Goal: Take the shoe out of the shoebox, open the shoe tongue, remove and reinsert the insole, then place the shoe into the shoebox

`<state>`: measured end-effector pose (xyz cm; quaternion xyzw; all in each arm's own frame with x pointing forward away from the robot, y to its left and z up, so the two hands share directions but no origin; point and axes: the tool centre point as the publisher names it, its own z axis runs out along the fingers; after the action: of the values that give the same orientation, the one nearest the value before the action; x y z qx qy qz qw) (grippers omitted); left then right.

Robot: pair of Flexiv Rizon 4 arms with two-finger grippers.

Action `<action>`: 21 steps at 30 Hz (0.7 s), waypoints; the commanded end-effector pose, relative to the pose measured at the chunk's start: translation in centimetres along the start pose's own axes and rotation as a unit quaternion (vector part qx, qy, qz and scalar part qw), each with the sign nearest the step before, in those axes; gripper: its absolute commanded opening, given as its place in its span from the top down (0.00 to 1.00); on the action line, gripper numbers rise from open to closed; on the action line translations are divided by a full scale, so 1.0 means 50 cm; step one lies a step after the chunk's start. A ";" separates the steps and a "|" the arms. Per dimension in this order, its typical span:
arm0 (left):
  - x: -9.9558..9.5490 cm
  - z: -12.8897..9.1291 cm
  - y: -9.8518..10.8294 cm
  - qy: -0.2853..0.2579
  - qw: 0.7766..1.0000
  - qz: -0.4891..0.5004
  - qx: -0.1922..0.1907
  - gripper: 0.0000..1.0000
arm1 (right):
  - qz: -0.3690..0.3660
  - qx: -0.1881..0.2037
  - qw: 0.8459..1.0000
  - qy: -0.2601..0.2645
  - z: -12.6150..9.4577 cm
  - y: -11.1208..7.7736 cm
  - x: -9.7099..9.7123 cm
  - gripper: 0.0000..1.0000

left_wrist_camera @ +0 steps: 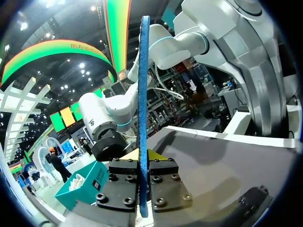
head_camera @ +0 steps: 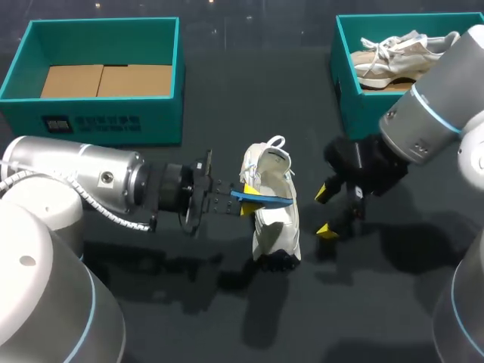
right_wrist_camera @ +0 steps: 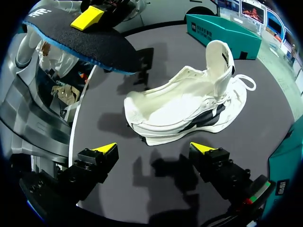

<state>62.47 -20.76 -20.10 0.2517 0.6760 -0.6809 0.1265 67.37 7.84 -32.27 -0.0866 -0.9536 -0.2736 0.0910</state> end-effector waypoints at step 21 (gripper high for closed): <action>-0.014 0.012 0.024 -0.020 1.000 -0.005 0.015 1.00 | -0.131 0.038 0.987 -0.082 0.028 0.005 -0.007 0.00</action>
<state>63.51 -21.36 -20.68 0.2358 0.6652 -0.6959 0.1326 67.86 8.75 -33.62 0.0224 -0.9698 -0.2420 -0.0188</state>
